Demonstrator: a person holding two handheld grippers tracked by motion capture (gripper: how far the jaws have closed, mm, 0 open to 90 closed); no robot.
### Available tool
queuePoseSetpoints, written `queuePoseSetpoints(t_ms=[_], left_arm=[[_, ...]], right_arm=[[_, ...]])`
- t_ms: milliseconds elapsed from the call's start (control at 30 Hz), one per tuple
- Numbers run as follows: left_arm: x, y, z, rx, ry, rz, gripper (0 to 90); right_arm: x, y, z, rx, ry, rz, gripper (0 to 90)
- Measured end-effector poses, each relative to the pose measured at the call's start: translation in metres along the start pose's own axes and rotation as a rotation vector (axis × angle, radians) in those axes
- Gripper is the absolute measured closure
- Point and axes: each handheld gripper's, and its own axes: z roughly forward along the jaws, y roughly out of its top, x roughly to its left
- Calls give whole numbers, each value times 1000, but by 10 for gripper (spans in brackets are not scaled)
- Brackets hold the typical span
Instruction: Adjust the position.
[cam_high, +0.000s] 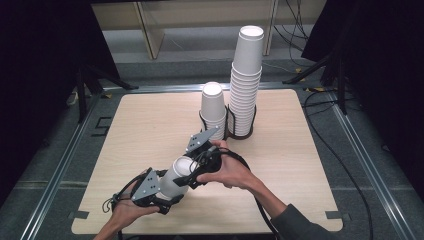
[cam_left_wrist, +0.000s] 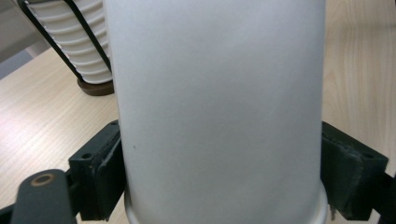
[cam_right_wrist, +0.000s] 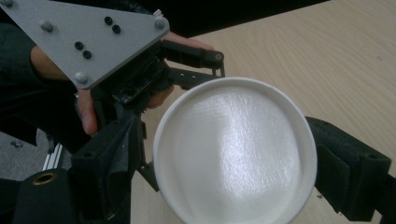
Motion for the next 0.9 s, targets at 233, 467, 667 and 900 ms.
queuePoseSetpoints(t_ms=[233,467,667,900], left_arm=[[-2,0,2,23,-19,18,148],[-2,0,2,34,-41,26,145],[-2,-1,3,-4,-40,0,82],[1,-3,2,-71,-41,-44,52]], right_arm=[[0,1,8,69,10,-17,163],[1,-1,11,110,14,14,217],[-2,-2,7,80,36,17,235],[-5,-5,-3,30,38,9,244]])
